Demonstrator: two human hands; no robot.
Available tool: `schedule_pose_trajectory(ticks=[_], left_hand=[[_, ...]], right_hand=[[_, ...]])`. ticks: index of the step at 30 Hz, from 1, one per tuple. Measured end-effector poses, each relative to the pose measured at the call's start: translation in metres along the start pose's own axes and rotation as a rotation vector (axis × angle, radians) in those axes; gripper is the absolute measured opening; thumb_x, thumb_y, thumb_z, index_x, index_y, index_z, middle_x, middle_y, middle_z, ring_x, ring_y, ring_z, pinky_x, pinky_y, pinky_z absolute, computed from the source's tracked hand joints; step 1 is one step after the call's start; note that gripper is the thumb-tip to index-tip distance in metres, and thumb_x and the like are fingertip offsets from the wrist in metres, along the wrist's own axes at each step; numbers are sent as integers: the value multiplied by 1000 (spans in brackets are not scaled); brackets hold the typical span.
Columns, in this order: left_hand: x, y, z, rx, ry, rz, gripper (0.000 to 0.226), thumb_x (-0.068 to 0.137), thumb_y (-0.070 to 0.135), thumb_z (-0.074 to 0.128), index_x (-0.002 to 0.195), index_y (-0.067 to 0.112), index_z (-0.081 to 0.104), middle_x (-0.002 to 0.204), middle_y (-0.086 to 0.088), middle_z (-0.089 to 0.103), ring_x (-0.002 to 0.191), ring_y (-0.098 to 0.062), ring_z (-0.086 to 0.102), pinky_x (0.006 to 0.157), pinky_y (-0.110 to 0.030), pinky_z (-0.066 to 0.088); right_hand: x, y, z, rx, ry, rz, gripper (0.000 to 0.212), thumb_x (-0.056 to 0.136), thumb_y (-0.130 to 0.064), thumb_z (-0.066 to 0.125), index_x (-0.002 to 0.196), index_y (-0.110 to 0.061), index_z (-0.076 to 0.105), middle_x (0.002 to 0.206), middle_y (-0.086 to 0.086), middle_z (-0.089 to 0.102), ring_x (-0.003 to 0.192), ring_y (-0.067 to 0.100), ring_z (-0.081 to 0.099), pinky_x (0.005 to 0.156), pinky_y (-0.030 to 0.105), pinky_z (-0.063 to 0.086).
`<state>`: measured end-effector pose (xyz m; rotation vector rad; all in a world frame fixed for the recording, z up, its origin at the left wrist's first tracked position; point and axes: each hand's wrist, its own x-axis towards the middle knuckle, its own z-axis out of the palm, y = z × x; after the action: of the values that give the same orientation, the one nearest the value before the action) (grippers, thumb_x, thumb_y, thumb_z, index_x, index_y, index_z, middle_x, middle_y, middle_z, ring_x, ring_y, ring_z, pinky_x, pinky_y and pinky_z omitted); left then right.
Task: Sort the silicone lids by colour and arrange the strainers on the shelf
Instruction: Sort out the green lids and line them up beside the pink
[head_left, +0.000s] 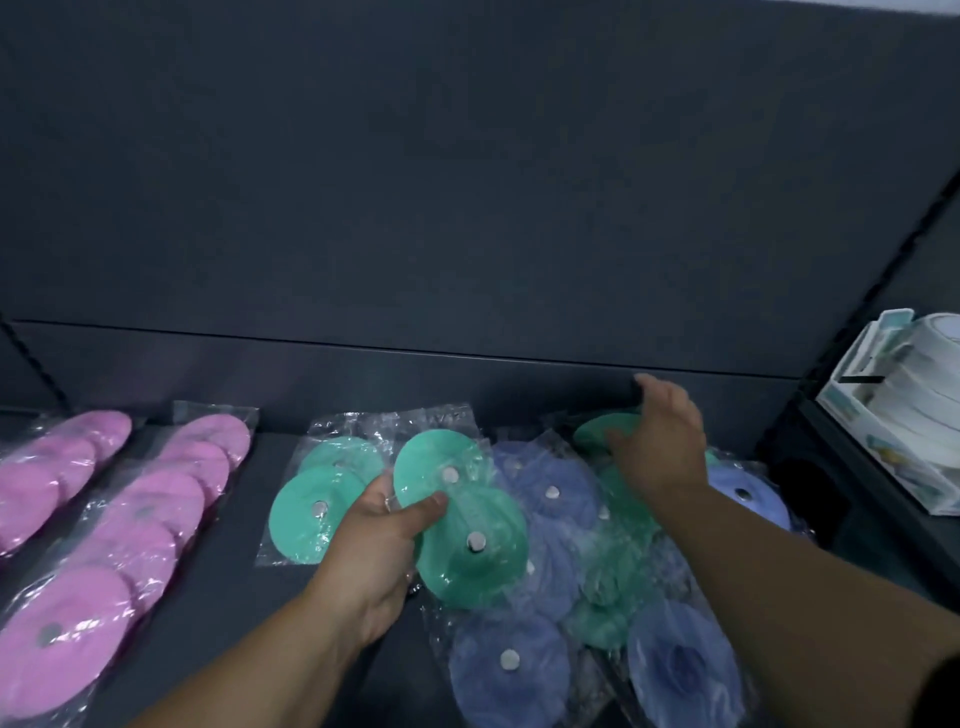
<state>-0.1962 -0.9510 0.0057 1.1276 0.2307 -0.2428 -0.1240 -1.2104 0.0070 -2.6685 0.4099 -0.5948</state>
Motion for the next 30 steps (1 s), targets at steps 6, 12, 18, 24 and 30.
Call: schedule_pose_trajectory(ticks=[6,12,18,24,30], left_hand=[[10,-7,0,-6,17,-26,27,88,-3,58,113,8,60,101,-15,72,90,-32,70,77,-45,57],[7,-2,-2,-12,45,-6,26,87,-3,59,111,8,61,96,-15,73,80,-29,71,63,-38,58],[-10,6,-5,-32,85,23,24,87,-4,59,109,8,60,92,-15,74,77,-29,72,58,-38,58],[-38,6,-11,-47,134,78,26,88,-2,58,111,9,60,95,-13,74,77,-27,72,75,-45,56],[-72,1,-38,-33,248,93,30,88,0,58,116,13,59,101,-15,72,86,-33,71,76,-50,57]], right_hand=[[1,11,5,-335,-54,-168,18,87,-21,59,100,-25,71,99,6,63,92,31,57,85,35,32],[-35,-26,-36,459,158,-128,3,87,-16,66,87,-19,66,86,-2,65,76,17,59,70,30,46],[-76,-48,-49,1502,-337,591,5,93,-14,57,91,-14,61,80,4,69,53,12,59,56,24,53],[-110,-46,-41,1624,-876,744,33,86,-18,56,111,3,62,97,20,72,72,28,71,62,34,60],[-132,-60,-29,1379,-959,601,62,63,-30,78,118,-6,62,108,17,70,101,36,66,91,52,50]])
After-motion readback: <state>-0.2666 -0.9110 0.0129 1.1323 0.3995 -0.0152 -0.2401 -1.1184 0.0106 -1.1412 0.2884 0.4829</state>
